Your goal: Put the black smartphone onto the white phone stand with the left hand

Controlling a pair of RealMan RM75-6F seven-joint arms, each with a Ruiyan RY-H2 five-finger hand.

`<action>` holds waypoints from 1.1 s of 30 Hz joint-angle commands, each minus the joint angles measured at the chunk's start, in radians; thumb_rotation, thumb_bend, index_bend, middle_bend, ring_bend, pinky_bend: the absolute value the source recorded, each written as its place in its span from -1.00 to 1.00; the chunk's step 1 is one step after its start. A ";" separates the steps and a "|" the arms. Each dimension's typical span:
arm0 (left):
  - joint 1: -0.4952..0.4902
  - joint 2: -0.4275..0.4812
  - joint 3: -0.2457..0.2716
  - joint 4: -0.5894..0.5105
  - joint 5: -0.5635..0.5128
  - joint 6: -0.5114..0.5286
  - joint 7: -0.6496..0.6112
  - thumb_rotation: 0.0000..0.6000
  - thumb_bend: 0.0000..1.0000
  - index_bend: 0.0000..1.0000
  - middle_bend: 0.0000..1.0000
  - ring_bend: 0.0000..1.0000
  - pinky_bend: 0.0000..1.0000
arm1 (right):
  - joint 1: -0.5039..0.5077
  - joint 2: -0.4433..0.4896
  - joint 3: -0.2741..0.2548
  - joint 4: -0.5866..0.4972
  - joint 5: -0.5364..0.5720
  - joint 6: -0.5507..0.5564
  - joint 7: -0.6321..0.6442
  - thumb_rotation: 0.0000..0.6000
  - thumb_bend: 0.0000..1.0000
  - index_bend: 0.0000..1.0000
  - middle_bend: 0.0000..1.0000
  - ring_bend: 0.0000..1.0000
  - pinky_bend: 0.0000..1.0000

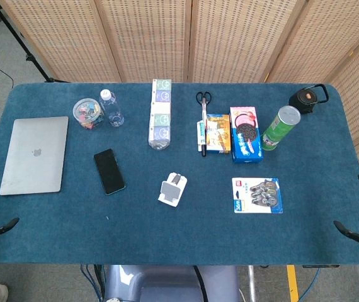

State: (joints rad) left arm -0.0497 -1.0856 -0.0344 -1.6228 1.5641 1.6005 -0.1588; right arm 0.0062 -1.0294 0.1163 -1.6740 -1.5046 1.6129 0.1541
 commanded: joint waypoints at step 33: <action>-0.688 -0.404 0.093 0.974 0.427 -0.391 -0.399 1.00 -0.95 -0.92 -1.00 -1.00 -0.85 | 0.078 -0.041 0.057 0.045 0.231 -0.194 -0.105 1.00 -1.00 -1.00 -1.00 -1.00 -1.00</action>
State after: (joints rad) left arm -0.6822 -1.4126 0.0129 -0.7497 1.9601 1.2274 -0.4863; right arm 0.0818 -1.0669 0.1705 -1.6337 -1.2795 1.4238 0.0540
